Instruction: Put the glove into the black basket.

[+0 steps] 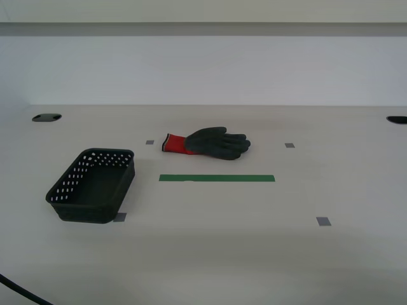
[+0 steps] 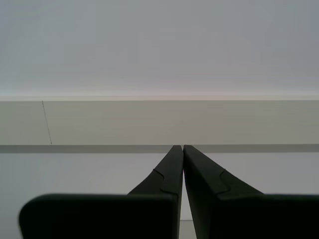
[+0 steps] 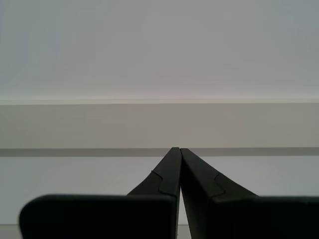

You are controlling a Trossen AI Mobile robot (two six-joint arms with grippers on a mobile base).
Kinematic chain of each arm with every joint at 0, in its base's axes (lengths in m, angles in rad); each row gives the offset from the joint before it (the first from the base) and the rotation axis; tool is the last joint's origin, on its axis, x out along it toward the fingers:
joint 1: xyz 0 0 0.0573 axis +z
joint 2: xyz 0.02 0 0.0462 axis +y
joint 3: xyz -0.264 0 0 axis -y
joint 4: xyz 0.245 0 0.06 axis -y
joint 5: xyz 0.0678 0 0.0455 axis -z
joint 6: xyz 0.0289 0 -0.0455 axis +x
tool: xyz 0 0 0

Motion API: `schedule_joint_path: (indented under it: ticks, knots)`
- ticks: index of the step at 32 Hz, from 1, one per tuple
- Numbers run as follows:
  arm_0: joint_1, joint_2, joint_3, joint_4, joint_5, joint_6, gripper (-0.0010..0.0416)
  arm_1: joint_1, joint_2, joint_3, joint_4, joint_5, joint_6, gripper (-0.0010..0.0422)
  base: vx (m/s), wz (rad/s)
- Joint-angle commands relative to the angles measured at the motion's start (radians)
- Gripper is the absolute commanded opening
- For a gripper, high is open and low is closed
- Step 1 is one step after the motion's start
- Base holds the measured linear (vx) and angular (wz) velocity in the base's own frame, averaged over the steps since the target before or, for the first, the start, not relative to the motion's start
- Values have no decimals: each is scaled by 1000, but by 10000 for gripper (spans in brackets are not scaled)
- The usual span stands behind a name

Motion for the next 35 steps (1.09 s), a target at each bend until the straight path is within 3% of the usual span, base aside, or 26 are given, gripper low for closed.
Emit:
schedule_joint_path:
  ticks: [1, 17, 21, 35]
  knots:
    - [0, 0, 1, 3, 0, 1, 1, 0, 0, 0, 5, 2, 1, 0, 0, 0]
    - [0, 0, 1, 2, 0, 0, 1, 0, 0, 0, 5, 2, 5, 0, 0, 0]
    - [0, 0, 1, 2, 0, 0, 1, 2, 0, 8, 6, 2, 82, 0, 0, 0]
    - [1, 0, 1, 3, 0, 0, 0, 0, 0, 48, 20, 3, 55, 0, 0, 0]
